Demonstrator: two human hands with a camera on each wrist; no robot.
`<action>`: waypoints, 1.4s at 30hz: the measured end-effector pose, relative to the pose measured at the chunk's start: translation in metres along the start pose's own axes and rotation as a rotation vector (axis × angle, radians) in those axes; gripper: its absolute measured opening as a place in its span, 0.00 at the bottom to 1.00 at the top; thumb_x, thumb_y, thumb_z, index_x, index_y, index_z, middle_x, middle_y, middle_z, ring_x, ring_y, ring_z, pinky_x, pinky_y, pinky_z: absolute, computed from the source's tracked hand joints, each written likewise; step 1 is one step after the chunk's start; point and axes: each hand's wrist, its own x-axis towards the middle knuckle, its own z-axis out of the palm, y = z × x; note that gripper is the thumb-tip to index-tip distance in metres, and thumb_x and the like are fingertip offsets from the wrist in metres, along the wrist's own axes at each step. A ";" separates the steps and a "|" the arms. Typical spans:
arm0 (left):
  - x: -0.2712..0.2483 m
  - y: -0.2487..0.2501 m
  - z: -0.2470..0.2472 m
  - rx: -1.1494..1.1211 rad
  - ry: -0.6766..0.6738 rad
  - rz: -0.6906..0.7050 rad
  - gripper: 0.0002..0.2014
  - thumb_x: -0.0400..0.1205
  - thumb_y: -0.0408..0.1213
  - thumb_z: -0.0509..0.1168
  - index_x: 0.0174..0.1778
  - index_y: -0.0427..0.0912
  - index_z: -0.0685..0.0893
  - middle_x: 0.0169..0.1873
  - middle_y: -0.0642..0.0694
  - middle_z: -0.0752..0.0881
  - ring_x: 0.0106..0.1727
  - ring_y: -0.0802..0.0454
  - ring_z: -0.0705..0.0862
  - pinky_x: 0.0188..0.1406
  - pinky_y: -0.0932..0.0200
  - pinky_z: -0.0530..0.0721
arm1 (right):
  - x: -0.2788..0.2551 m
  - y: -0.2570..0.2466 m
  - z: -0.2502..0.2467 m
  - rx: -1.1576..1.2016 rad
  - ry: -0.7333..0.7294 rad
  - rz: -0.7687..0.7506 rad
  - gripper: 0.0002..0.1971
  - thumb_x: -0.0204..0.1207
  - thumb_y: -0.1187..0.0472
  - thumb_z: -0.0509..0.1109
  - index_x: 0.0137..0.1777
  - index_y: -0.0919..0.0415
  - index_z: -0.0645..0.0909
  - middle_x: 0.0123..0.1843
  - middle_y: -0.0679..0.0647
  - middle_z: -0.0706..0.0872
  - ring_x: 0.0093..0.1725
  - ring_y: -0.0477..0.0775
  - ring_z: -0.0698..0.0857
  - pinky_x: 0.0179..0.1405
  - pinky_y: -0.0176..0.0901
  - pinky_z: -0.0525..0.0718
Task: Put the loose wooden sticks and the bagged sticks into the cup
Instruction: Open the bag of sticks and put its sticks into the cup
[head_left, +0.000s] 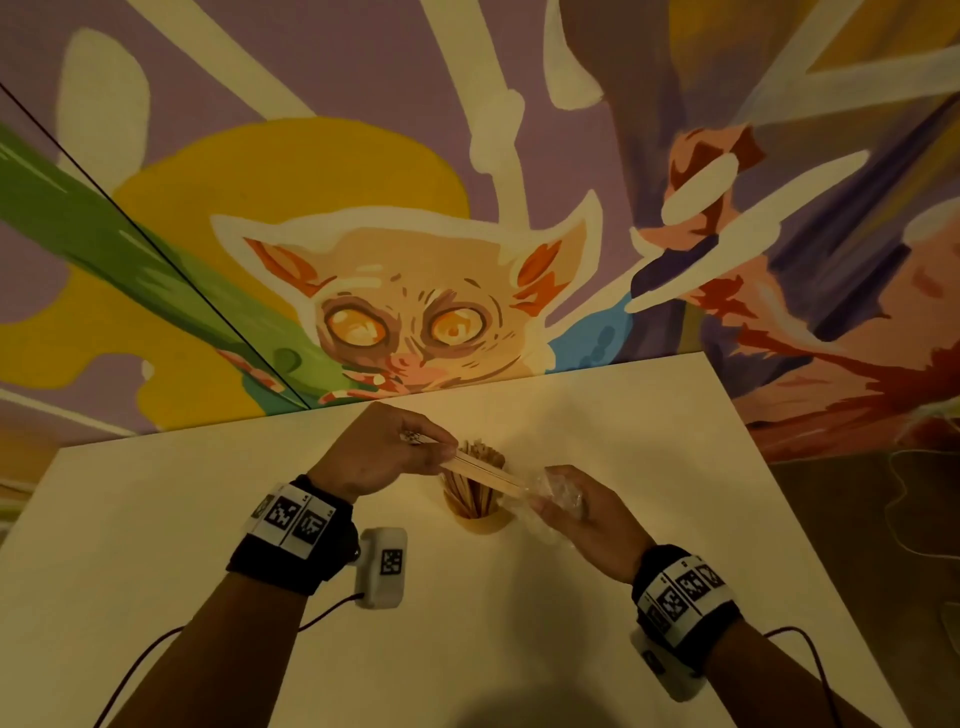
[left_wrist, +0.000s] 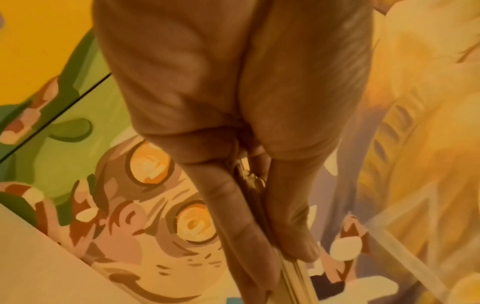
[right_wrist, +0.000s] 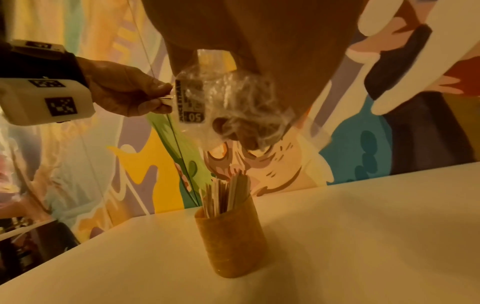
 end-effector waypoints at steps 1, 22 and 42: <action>0.004 -0.003 -0.007 0.016 0.008 -0.007 0.04 0.76 0.27 0.78 0.45 0.37 0.95 0.35 0.48 0.95 0.37 0.53 0.94 0.40 0.67 0.90 | 0.003 0.004 0.000 -0.001 0.024 0.019 0.20 0.77 0.39 0.73 0.67 0.40 0.77 0.65 0.44 0.87 0.64 0.46 0.86 0.57 0.35 0.82; 0.083 -0.062 0.084 0.936 -0.281 0.040 0.15 0.88 0.37 0.57 0.65 0.35 0.84 0.64 0.35 0.85 0.66 0.35 0.83 0.63 0.47 0.80 | -0.017 0.042 -0.005 0.145 0.219 0.150 0.25 0.77 0.38 0.70 0.70 0.47 0.82 0.62 0.45 0.91 0.52 0.47 0.93 0.52 0.61 0.94; 0.055 -0.124 0.111 0.954 0.031 0.362 0.30 0.92 0.46 0.38 0.90 0.39 0.51 0.89 0.44 0.57 0.91 0.50 0.52 0.90 0.50 0.45 | -0.034 0.051 -0.013 0.188 0.242 0.142 0.21 0.76 0.35 0.70 0.67 0.39 0.83 0.60 0.45 0.92 0.58 0.51 0.92 0.59 0.68 0.90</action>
